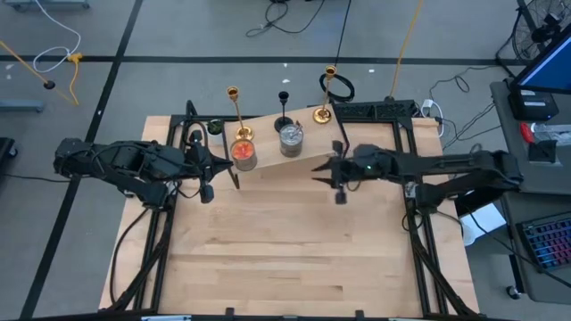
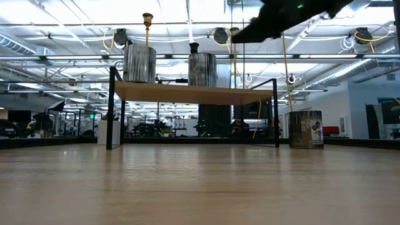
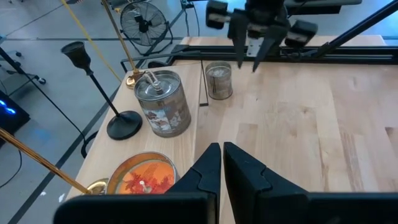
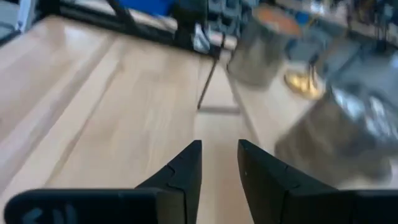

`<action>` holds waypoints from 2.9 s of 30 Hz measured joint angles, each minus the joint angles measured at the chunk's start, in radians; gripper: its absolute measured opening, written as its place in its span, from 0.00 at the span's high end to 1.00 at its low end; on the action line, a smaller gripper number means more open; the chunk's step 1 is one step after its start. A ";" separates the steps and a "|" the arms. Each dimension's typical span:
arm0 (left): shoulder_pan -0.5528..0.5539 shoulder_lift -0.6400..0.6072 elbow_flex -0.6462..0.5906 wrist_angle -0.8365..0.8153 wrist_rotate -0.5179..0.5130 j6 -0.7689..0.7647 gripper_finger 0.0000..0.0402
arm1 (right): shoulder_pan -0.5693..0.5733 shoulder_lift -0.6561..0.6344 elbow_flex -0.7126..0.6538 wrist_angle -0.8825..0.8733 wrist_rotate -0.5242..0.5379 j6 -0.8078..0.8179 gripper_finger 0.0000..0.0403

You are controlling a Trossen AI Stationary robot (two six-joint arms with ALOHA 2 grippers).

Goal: Pick & Place candle stick holders
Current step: Put the silver scented candle on the shelf

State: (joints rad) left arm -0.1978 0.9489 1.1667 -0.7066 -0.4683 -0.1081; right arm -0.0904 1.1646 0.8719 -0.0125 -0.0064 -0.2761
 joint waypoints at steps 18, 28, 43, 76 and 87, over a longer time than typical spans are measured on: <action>-0.001 0.000 0.000 -0.078 0.013 0.027 0.93 | 0.050 -0.071 0.000 -0.723 0.466 0.457 0.57; 0.000 -0.001 0.000 -0.114 0.002 0.054 0.86 | -0.017 0.026 -0.008 -0.795 0.475 0.545 0.57; 0.000 -0.001 0.000 -0.180 -0.029 0.000 0.71 | -0.060 0.021 -0.178 -0.640 0.474 0.526 0.73; 0.000 -0.001 0.000 -0.178 -0.027 -0.052 0.71 | 0.112 -0.108 0.081 -0.275 0.236 0.460 1.00; 0.000 -0.001 0.000 -0.159 -0.027 -0.052 0.71 | 0.006 0.010 0.217 -0.321 0.343 0.305 1.00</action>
State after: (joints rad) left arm -0.1981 0.9478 1.1667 -0.8661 -0.4953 -0.1604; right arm -0.0845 1.1745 1.0893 -0.3331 0.3366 0.0289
